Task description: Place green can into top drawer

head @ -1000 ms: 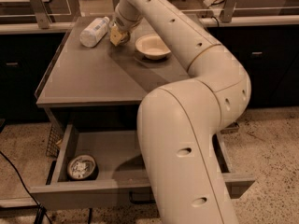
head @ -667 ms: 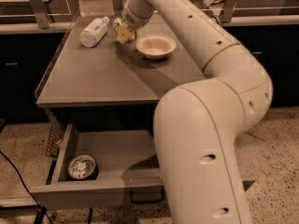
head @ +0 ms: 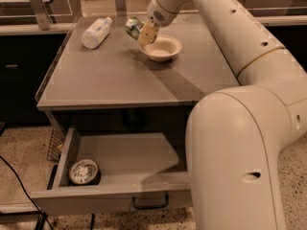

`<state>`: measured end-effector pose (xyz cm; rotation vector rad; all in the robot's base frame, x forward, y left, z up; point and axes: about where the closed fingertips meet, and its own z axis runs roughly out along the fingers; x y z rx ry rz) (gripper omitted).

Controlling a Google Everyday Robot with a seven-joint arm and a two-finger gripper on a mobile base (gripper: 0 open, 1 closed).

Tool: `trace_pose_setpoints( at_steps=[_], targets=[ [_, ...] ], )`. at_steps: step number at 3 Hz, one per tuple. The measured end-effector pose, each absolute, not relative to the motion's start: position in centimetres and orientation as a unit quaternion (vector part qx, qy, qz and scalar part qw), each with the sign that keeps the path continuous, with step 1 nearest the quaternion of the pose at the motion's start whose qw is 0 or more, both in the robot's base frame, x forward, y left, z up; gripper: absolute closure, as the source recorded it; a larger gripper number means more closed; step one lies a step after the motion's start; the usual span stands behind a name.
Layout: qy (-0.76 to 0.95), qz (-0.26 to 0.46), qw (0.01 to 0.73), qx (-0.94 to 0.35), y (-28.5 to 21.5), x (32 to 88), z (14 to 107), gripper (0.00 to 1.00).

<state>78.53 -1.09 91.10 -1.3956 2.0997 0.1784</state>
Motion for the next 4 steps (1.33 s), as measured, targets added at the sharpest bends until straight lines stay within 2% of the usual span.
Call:
trace_pose_setpoints(
  at_steps=[2,4],
  targets=[
    [0.772,0.071,0.308,-0.552,-1.7,77.1,91.8,1.00],
    [0.711,0.086,0.320,-0.620,-9.0,66.3,94.1,1.00]
  ],
)
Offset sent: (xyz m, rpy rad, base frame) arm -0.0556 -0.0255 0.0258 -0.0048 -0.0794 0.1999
